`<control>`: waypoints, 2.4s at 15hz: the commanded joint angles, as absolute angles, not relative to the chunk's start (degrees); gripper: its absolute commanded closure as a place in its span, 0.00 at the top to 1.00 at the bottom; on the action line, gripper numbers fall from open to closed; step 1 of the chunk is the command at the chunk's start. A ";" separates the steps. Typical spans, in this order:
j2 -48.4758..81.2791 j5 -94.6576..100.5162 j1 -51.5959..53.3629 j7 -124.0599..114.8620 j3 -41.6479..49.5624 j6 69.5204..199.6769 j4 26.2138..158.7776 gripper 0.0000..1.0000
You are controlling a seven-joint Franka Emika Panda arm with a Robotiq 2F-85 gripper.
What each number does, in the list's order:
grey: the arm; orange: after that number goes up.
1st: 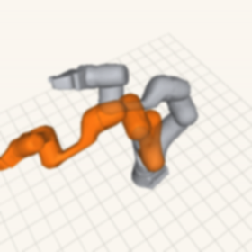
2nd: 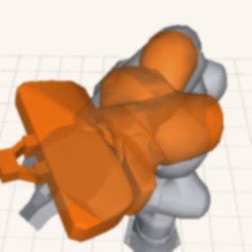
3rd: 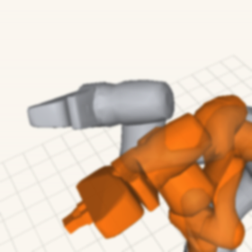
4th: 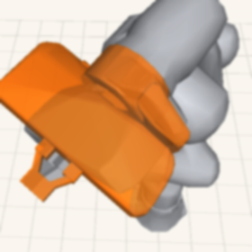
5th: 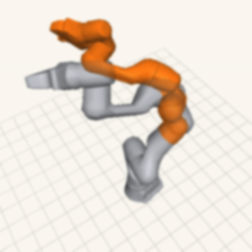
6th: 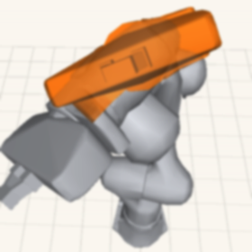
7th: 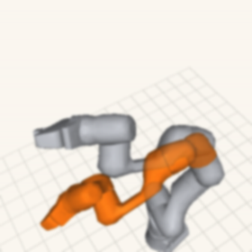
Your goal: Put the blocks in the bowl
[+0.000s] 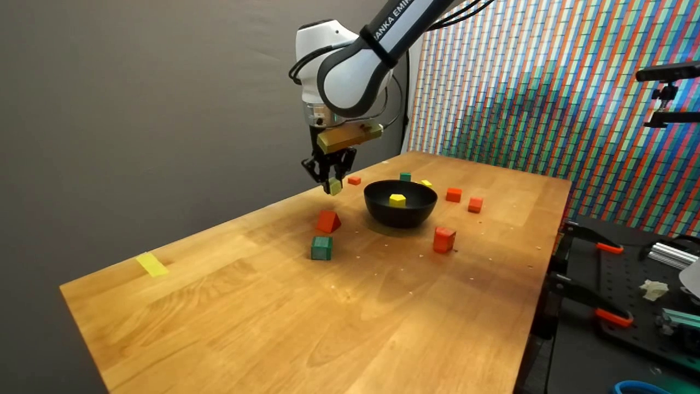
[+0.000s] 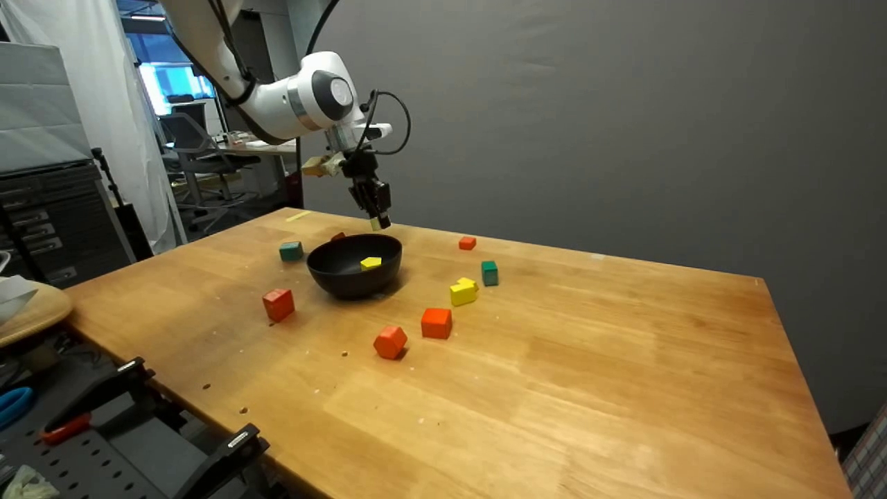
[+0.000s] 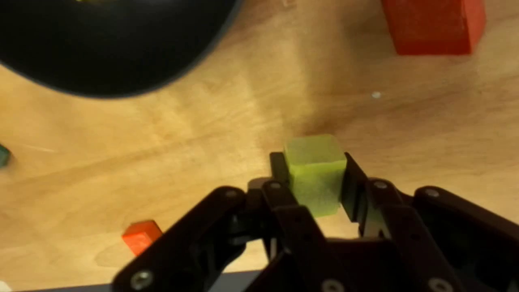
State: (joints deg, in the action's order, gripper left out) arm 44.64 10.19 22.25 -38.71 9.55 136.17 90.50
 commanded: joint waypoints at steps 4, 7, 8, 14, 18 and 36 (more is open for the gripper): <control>32.34 10.72 22.77 -57.61 11.01 144.29 113.43 0.15; 27.42 11.28 22.31 -64.69 12.07 151.72 122.25 0.14; 25.66 11.73 22.48 -67.05 12.92 154.21 125.18 0.14; 12.87 19.17 25.41 -82.15 22.10 166.64 139.77 0.14; 3.03 35.56 30.77 -93.44 33.63 163.03 144.28 0.14; 17.19 0.73 6.79 -40.77 3.41 150.07 136.58 1.00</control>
State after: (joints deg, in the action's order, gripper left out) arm 13.02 3.60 9.53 -46.50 5.64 149.80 140.94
